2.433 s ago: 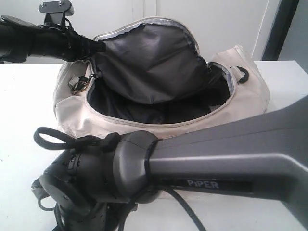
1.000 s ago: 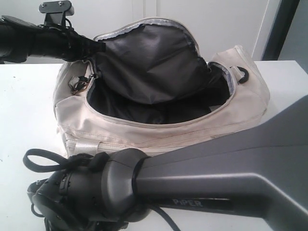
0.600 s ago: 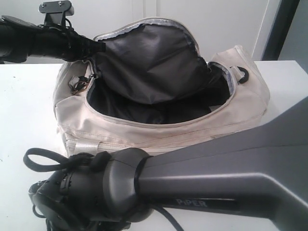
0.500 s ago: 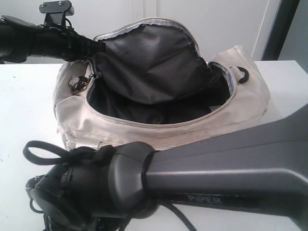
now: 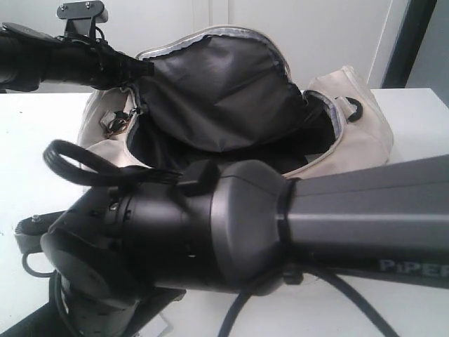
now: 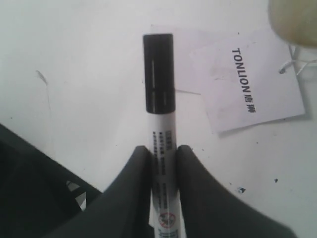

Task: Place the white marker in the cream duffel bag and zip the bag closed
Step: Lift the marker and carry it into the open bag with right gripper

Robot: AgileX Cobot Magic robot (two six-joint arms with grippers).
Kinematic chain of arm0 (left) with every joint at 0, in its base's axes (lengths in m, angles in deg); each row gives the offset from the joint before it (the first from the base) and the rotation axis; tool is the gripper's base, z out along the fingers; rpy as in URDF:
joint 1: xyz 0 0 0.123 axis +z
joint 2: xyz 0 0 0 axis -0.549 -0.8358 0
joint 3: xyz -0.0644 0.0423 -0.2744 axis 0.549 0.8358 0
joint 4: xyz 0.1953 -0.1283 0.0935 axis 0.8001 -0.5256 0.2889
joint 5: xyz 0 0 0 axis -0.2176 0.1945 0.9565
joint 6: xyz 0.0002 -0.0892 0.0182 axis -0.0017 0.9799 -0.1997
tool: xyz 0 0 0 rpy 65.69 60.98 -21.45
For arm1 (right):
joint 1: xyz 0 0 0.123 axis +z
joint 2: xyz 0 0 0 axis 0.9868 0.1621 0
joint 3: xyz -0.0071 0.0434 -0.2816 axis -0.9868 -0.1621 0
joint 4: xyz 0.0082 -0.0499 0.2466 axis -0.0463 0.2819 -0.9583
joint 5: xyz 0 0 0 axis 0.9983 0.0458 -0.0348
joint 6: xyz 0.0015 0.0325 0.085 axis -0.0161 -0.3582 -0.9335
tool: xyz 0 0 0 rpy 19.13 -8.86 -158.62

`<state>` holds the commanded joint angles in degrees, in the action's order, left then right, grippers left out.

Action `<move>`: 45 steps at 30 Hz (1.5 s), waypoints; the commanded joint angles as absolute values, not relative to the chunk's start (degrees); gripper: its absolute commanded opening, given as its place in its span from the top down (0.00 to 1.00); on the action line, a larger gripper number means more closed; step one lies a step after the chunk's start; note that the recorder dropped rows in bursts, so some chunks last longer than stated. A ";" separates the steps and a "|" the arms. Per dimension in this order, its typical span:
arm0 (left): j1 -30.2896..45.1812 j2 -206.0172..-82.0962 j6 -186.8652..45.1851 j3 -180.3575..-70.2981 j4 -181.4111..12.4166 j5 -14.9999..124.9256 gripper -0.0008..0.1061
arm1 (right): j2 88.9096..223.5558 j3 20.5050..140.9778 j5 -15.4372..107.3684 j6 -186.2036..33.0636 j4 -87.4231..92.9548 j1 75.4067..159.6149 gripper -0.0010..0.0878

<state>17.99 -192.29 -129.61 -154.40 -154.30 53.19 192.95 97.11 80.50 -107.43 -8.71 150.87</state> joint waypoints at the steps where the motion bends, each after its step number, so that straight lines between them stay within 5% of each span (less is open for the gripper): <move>1: 17.99 -192.29 -129.61 -154.40 -154.30 53.19 0.99 | 192.47 97.11 80.59 -107.43 -8.18 150.87 0.99; 25: 17.99 -192.29 -129.61 -154.40 -154.30 53.19 0.99 | 176.85 97.11 82.71 -107.43 0.33 144.72 0.99; 45: 17.99 -192.29 -129.71 -154.40 -154.31 53.19 0.99 | 171.80 97.11 91.22 -115.75 29.01 138.17 0.99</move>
<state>17.99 -192.29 -129.71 -154.40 -154.31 53.19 171.80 97.11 91.22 -115.75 29.01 138.17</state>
